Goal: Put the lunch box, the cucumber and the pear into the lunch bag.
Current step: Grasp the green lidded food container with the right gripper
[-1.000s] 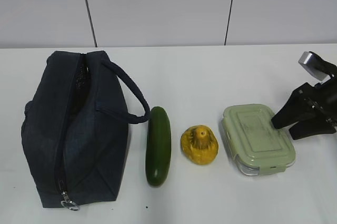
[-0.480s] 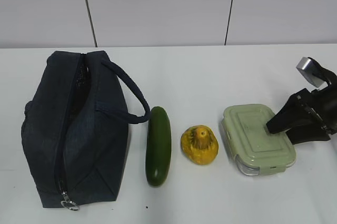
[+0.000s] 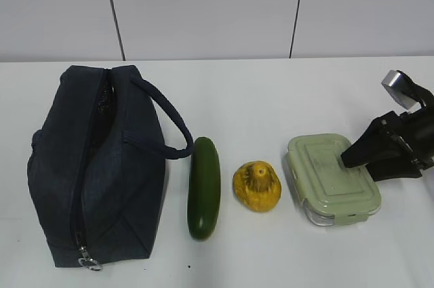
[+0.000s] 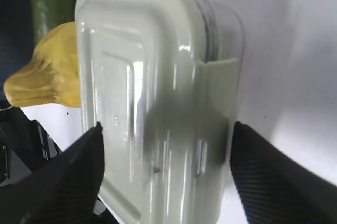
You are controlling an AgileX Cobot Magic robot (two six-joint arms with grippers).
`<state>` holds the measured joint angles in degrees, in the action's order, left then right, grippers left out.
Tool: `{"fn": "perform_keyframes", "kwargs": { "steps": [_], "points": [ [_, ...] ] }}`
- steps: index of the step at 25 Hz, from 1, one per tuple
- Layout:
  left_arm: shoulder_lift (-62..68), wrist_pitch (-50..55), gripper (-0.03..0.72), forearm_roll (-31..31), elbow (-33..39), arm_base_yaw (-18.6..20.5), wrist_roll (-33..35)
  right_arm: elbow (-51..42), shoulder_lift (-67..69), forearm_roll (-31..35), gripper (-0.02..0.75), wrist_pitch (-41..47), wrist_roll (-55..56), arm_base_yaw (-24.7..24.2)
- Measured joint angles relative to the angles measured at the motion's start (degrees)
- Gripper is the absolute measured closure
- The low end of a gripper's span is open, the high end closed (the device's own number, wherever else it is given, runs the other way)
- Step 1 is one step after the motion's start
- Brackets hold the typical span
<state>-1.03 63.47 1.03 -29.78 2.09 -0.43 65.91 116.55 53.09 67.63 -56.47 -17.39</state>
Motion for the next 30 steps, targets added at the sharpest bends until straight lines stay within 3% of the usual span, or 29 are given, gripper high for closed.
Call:
{"fn": "perform_keyframes", "kwargs": {
  "steps": [22,30],
  "points": [
    [0.0,0.0,0.442,0.0,0.0,0.0,0.0,0.0,3.2,1.2,0.185,-0.1,-0.2,0.0],
    [0.0,0.0,0.442,0.0,0.0,0.0,0.0,0.0,3.2,1.9,0.298,0.2,-0.2,-0.1]
  ]
}}
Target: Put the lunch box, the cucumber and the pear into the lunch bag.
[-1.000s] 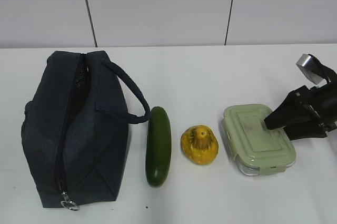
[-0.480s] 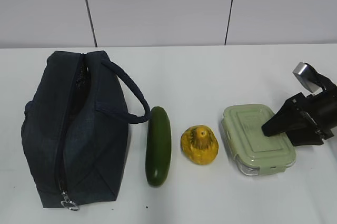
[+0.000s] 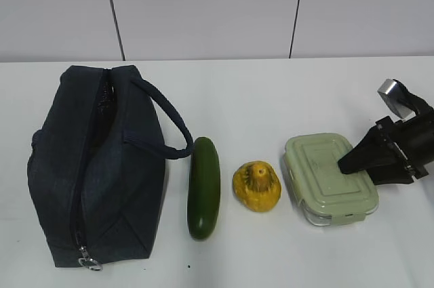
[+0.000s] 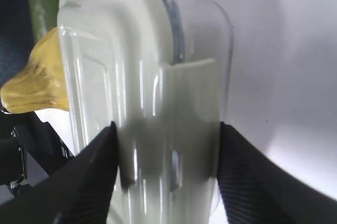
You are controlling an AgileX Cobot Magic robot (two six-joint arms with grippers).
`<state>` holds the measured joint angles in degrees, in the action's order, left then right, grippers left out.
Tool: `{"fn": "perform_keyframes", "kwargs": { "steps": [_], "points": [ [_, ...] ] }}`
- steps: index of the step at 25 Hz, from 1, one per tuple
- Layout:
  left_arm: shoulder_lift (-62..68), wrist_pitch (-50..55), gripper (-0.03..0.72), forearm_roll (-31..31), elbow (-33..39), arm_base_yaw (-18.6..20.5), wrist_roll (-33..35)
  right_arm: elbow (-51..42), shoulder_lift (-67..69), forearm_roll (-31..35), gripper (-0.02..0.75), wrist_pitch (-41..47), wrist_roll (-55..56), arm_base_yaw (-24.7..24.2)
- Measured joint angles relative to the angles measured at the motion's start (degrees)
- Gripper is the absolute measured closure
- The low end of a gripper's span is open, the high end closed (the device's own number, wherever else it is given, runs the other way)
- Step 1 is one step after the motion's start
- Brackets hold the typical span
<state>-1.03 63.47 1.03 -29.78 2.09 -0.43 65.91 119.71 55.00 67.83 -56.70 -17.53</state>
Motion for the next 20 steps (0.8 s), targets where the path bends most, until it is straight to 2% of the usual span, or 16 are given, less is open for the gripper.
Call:
{"fn": "perform_keyframes", "kwargs": {
  "steps": [9,20],
  "points": [
    [0.0,0.0,0.442,0.0,0.0,0.0,0.0,0.0,0.0,0.3,0.34,0.5,0.0,-0.1],
    [0.0,0.0,0.442,0.0,0.0,0.0,0.0,0.0,0.0,0.6,0.352,0.6,-0.3,-0.1]
  ]
}}
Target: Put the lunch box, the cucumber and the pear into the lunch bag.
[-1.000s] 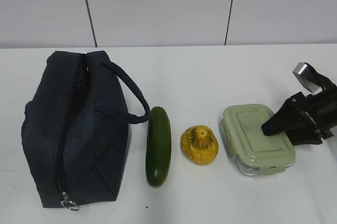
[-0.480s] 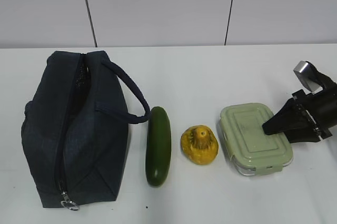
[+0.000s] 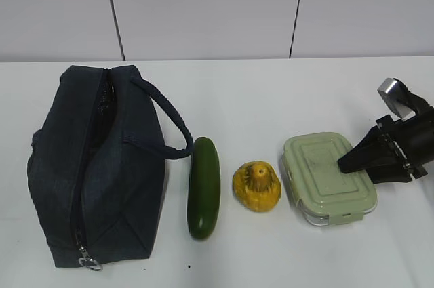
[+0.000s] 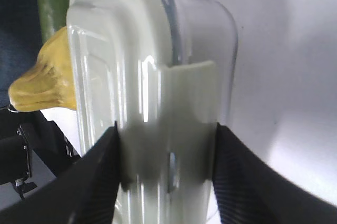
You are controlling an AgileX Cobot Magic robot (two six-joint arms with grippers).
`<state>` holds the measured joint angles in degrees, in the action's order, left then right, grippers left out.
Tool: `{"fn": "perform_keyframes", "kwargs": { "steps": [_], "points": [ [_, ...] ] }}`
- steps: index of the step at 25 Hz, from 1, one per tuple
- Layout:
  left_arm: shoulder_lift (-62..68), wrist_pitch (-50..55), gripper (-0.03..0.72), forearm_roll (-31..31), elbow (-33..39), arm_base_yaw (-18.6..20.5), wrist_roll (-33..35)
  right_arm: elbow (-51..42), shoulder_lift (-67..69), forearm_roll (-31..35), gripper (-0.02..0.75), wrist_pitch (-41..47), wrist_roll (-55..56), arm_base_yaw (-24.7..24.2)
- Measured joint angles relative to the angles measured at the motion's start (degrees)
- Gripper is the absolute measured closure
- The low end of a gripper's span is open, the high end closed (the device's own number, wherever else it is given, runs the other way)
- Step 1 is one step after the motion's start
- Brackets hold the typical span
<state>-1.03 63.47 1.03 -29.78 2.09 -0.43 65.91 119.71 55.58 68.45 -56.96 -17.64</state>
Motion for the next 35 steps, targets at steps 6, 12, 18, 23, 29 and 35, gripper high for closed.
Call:
{"fn": "perform_keyframes", "kwargs": {
  "steps": [6,12,18,23,29,35],
  "points": [
    [0.0,0.0,0.442,0.0,0.0,0.0,0.0,0.0,0.0,0.3,0.352,0.0,0.0,0.0],
    [0.0,0.0,0.442,0.1,0.0,0.0,0.0,0.0,0.0,0.6,0.352,0.0,0.0,0.0],
    [1.4,-0.9,0.442,6.1,0.0,0.0,0.4,0.0,0.0,0.8,0.352,0.0,0.0,0.0],
    [11.8,-7.2,0.439,16.3,-0.4,-0.3,5.2,0.0,0.0,0.9,0.352,0.0,0.1,0.0],
    [29.5,-14.1,0.367,28.1,-0.4,-1.2,11.8,0.0,0.0,1.2,0.352,0.0,0.3,0.0],
    [44.3,-17.7,0.347,38.9,-0.5,-1.2,23.0,0.0,0.0,1.3,0.352,0.0,0.3,0.0]
  ]
}}
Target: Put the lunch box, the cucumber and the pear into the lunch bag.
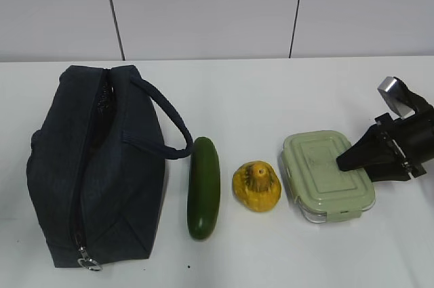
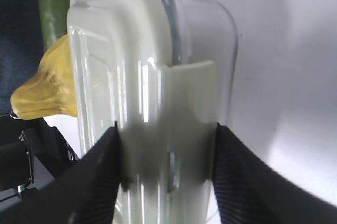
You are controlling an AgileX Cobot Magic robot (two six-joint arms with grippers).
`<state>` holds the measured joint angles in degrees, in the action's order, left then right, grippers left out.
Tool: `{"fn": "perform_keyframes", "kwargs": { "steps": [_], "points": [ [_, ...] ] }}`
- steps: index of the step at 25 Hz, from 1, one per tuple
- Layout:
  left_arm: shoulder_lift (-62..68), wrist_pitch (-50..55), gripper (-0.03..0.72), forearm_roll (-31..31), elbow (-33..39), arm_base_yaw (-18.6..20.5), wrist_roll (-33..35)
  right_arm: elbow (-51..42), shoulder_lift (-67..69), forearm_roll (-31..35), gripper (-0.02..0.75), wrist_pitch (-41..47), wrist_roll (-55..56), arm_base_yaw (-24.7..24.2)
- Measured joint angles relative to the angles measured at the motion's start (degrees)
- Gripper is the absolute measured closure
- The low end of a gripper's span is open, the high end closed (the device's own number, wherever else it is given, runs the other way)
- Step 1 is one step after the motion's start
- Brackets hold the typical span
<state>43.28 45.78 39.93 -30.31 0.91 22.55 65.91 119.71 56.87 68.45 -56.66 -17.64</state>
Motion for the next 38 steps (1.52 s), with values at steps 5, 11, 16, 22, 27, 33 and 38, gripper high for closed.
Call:
{"fn": "perform_keyframes", "kwargs": {
  "steps": [5,11,16,22,27,33,38],
  "points": [
    [7.6,-1.3,0.346,7.3,-1.0,0.0,8.1,0.0,0.0,0.1,0.352,-0.1,0.0,0.0],
    [15.6,-1.1,0.346,12.3,-1.5,0.0,14.5,0.0,0.0,0.3,0.352,-0.2,0.0,0.0],
    [19.9,-0.5,0.422,13.7,-1.5,0.0,16.6,0.0,0.0,0.4,0.352,-0.2,0.0,0.0],
    [20.5,-0.5,0.687,13.9,-1.6,0.0,16.9,0.0,0.0,0.5,0.352,-0.2,0.3,0.0],
    [20.5,-0.4,0.7,14.2,-1.6,0.0,16.9,0.0,0.0,0.5,0.352,-0.2,1.0,0.0],
    [20.5,-0.4,0.7,14.3,-1.6,0.0,16.9,-0.1,-2.9,-0.4,0.352,-2.7,2.8,0.0],
    [20.5,-0.4,0.7,14.3,-1.6,0.0,17.2,-0.2,-5.7,0.8,0.352,-3.0,4.4,0.0]
  ]
}}
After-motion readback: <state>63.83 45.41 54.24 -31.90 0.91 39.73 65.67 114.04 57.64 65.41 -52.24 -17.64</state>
